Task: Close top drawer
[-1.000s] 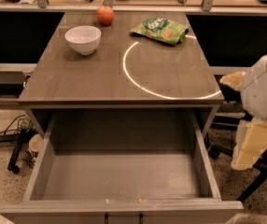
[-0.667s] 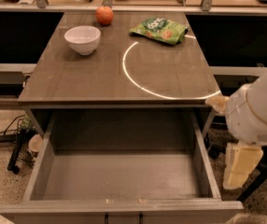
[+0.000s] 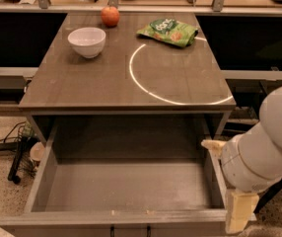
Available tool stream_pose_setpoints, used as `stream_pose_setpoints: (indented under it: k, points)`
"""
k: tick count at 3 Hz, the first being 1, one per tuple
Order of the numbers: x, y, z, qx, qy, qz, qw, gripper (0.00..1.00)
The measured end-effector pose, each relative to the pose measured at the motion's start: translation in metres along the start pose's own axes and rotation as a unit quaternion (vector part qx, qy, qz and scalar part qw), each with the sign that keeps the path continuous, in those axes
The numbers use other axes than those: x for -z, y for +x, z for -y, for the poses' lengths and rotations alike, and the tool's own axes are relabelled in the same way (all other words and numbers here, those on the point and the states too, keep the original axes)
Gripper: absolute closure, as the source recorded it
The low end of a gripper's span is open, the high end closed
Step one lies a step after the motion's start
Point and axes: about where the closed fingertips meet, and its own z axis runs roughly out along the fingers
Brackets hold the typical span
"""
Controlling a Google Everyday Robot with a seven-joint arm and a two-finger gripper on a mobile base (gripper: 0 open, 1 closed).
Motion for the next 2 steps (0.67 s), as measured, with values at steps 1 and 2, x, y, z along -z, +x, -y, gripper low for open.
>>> stream_pose_setpoints:
  k: [1,2]
  points:
    - [-0.034,-0.001,-0.018,0.002,-0.004,0.007,1.0000,0.00]
    - [-0.064,0.004,-0.033,-0.009,-0.008,0.008,0.9999,0.00]
